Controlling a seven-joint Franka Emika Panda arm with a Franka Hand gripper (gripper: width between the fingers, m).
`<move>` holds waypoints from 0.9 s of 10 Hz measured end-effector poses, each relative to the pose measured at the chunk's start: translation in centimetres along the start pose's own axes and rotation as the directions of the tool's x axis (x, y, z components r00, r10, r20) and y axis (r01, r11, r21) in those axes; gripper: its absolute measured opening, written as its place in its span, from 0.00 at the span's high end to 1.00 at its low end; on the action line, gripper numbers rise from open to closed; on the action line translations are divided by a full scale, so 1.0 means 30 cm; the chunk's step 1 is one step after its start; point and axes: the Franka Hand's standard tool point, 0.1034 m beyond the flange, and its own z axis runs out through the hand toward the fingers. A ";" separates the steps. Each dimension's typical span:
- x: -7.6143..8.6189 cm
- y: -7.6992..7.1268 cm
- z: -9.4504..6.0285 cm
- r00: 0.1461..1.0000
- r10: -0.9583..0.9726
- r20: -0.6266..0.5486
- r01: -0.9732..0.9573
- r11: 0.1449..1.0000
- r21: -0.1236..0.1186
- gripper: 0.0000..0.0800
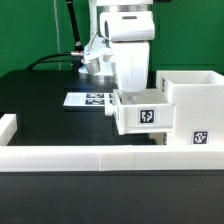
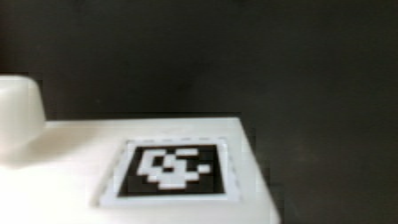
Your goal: Assemble drawer
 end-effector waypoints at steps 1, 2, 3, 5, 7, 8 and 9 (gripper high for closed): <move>0.002 0.003 -0.001 1.000 -0.001 0.000 0.001 1.000 0.000 0.94; 0.014 0.010 -0.005 1.000 -0.007 -0.001 0.007 1.000 -0.002 0.94; 0.020 0.008 -0.003 1.000 -0.007 -0.001 0.007 1.000 0.000 0.94; 0.025 0.006 -0.002 1.000 -0.005 0.000 0.005 1.000 0.003 0.94; 0.031 0.007 -0.003 1.000 0.000 0.000 0.000 1.000 0.006 0.94; 0.040 0.006 -0.002 1.000 -0.007 0.000 0.007 1.000 0.009 0.94; 0.047 0.006 -0.001 1.000 -0.012 0.001 0.012 1.000 0.008 0.94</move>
Offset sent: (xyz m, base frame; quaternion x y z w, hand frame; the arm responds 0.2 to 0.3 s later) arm 0.0069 0.0204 0.0003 -0.0054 0.0006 -0.0217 0.9998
